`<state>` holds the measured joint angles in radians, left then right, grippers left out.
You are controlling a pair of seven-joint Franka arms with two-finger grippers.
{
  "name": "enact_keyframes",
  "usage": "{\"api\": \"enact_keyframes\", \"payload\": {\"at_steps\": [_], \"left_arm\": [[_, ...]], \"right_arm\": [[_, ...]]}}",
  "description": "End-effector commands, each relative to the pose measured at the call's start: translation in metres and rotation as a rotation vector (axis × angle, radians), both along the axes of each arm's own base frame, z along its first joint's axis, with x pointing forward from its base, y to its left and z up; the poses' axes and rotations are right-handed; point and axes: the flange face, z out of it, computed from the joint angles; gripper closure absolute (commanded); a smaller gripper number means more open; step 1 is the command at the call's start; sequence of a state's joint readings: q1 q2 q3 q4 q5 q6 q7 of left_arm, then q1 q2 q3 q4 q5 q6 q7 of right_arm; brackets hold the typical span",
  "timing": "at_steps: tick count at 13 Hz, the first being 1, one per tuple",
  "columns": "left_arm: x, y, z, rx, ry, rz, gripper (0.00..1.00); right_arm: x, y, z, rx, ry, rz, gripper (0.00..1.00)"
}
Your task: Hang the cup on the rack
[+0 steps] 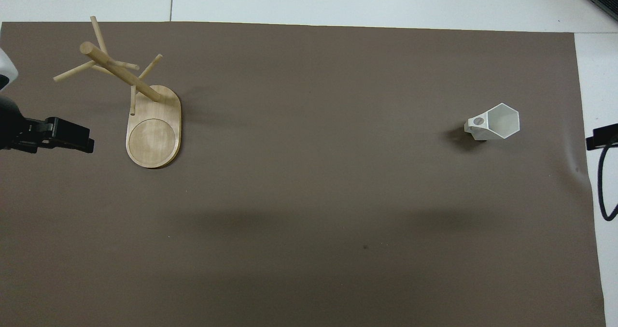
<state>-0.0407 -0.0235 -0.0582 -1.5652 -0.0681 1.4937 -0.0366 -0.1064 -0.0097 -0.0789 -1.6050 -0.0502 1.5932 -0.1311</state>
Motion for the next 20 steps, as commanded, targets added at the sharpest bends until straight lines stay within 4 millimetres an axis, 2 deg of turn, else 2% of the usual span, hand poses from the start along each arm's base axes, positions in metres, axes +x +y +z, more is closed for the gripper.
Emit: {"api": "enact_keyframes", "payload": {"at_steps": [1, 6, 8, 15, 17, 20], "left_arm": [[-0.004, 0.004, 0.000, 0.019, 0.003, 0.009, 0.00], [-0.004, 0.003, 0.000, 0.019, 0.003, 0.007, 0.00], [-0.004, 0.004, 0.000, 0.019, 0.003, 0.009, 0.00], [-0.004, 0.004, 0.000, 0.019, 0.003, 0.009, 0.00], [-0.004, 0.004, 0.000, 0.019, 0.003, 0.009, 0.00], [-0.004, 0.003, 0.000, 0.019, 0.003, 0.007, 0.00]], "right_arm": [[-0.010, 0.002, 0.001, 0.028, 0.014, 0.016, 0.00], [-0.006, -0.001, 0.001, 0.023, -0.019, 0.016, 0.00], [-0.001, -0.001, -0.010, 0.014, -0.058, 0.022, 0.00], [0.018, -0.002, -0.113, 0.004, -0.097, 0.036, 0.00], [0.033, -0.005, -0.150, -0.001, -0.101, 0.036, 0.00], [0.051, -0.007, -0.187, -0.012, -0.131, 0.037, 0.00]]}}
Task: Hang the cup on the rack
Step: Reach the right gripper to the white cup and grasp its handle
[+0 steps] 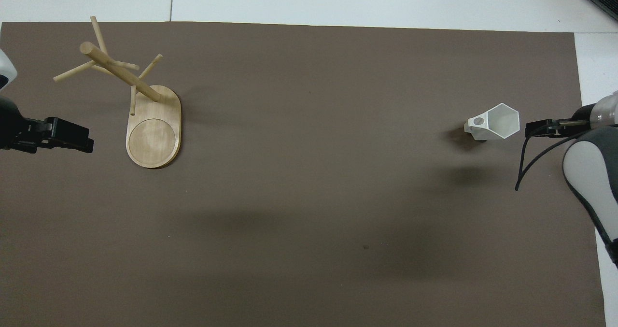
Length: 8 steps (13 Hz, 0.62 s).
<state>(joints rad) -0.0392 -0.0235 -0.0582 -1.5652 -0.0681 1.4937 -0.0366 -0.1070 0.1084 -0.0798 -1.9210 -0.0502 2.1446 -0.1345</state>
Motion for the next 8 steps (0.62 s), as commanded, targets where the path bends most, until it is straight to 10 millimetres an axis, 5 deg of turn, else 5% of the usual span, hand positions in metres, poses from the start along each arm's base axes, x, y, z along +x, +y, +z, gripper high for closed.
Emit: {"api": "enact_keyframes", "payload": {"at_steps": [1, 8], "left_arm": [[-0.004, 0.003, 0.000, 0.019, 0.003, 0.007, 0.00], [-0.004, 0.003, 0.000, 0.019, 0.003, 0.008, 0.00]], "right_arm": [[0.012, -0.005, -0.026, 0.008, -0.030, 0.009, 0.00], [0.029, -0.007, -0.078, -0.005, -0.057, 0.019, 0.00]]}}
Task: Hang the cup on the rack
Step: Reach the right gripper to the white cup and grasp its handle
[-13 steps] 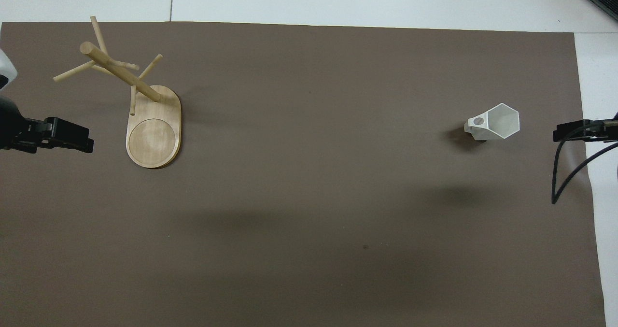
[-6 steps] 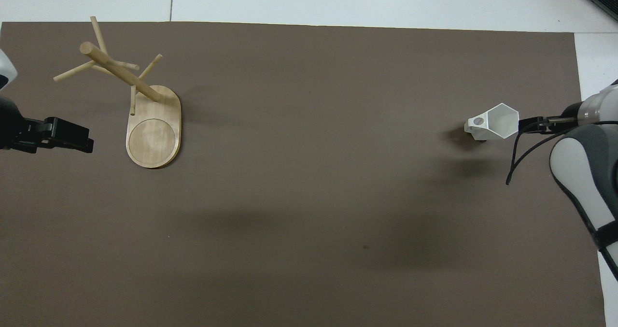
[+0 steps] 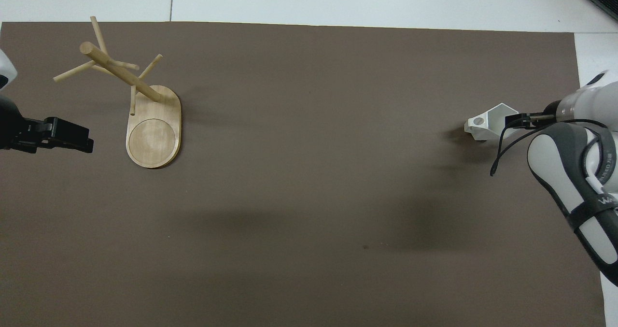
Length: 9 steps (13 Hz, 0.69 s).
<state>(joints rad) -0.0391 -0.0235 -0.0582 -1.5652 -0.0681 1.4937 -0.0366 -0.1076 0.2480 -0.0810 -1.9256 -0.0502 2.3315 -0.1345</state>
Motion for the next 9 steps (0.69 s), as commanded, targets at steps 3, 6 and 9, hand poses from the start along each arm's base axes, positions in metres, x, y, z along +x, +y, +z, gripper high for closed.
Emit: {"api": "enact_keyframes", "payload": {"at_steps": [3, 6, 9], "left_arm": [[-0.0037, 0.0033, -0.0002, 0.019, 0.003, 0.007, 0.00], [-0.0037, 0.0033, -0.0002, 0.019, 0.003, 0.007, 0.00], [-0.0037, 0.0033, -0.0002, 0.019, 0.003, 0.007, 0.00]], "right_arm": [[0.0036, -0.0039, -0.0172, 0.009, -0.016, 0.009, 0.00], [0.0036, -0.0020, -0.0174, 0.011, -0.011, 0.009, 0.10], [0.0031, -0.0010, -0.0179, 0.013, 0.000, 0.008, 0.49]]}}
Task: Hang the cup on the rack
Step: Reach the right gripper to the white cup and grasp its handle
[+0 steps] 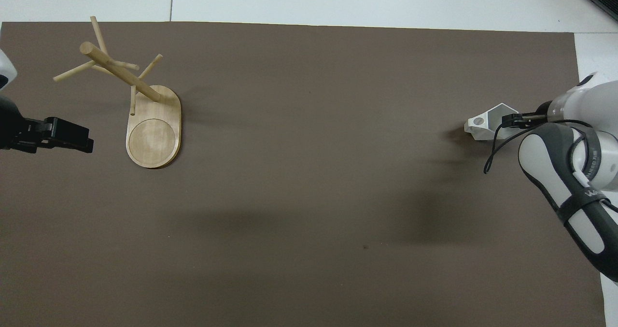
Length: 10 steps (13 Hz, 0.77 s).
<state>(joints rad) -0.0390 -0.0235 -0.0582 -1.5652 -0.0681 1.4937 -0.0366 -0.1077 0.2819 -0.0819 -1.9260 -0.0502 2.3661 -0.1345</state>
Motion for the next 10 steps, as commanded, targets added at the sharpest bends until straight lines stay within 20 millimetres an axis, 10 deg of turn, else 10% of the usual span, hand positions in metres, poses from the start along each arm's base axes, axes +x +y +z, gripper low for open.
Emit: {"api": "enact_keyframes", "payload": {"at_steps": [1, 5, 10], "left_arm": [[-0.004, 0.003, 0.000, 0.019, 0.003, 0.007, 0.00], [-0.004, 0.003, 0.000, 0.019, 0.003, 0.009, 0.00], [-0.004, 0.003, 0.000, 0.019, 0.003, 0.007, 0.00]], "right_arm": [[-0.001, 0.001, 0.000, 0.015, 0.003, 0.007, 0.62], [0.001, 0.010, 0.002, 0.020, 0.014, 0.013, 1.00], [0.005, 0.026, 0.034, 0.068, 0.058, 0.015, 1.00]]}}
